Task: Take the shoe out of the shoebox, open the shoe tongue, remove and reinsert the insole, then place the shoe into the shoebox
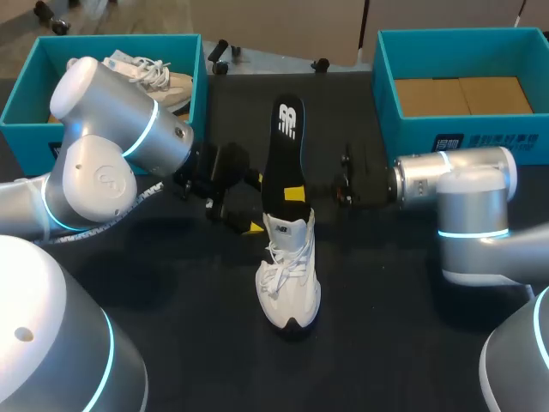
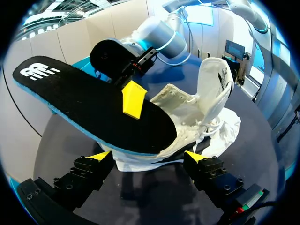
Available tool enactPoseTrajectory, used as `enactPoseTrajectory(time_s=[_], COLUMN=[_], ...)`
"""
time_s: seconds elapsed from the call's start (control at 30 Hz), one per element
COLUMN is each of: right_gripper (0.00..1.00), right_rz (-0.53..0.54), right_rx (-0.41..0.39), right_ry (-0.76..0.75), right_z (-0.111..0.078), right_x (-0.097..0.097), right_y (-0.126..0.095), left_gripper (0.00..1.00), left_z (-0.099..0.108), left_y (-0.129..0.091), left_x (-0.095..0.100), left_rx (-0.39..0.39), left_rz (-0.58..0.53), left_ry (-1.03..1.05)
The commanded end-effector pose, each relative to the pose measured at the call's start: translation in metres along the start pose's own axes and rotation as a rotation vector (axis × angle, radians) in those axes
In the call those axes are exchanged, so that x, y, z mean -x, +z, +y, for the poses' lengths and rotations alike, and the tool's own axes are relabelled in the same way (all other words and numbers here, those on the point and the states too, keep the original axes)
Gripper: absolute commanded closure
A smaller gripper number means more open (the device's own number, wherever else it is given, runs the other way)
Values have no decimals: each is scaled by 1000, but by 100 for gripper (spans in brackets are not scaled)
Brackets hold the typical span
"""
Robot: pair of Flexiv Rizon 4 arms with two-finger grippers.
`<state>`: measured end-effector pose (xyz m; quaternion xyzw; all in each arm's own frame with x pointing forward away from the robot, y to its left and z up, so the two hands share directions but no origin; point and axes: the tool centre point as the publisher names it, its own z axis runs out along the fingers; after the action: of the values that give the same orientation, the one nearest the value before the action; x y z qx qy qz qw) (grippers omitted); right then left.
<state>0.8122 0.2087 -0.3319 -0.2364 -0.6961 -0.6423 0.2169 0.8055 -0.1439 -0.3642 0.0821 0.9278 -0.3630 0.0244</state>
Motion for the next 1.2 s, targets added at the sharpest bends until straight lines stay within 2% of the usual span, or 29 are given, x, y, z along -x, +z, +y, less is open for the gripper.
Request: enactPoseTrajectory(time_s=[0.03,0.53,0.73,0.87,0.9,0.93,1.0,1.07,1.2], right_gripper=[100,100,100,100,96,84,75,69,68], right_rz=[-14,-52,-64,-74,-76,-78,-80,-81,-82], right_rx=[6,7,-10,-8,-8,-7,-5,-1,-2], right_ry=[10,79,98,76,70,64,53,42,22], right_z=[-9,-34,-35,-28,-26,-24,-21,-18,-12], right_x=[-5,-18,-18,-17,-17,-18,-18,-18,-18], right_y=[4,10,11,10,10,9,9,8,10], left_gripper=[0,0,0,0,0,0,0,0,0], left_z=[0,-4,-4,-4,-4,-4,-4,-4,-3], left_y=[0,2,3,3,3,3,3,3,2], left_x=[0,1,1,1,1,2,2,2,2], left_rx=[-1,-8,-11,-13,-13,-13,-14,-15,-14], left_rz=[1,14,19,20,20,20,21,22,23], left_ry=[3,14,18,19,20,20,21,21,19])
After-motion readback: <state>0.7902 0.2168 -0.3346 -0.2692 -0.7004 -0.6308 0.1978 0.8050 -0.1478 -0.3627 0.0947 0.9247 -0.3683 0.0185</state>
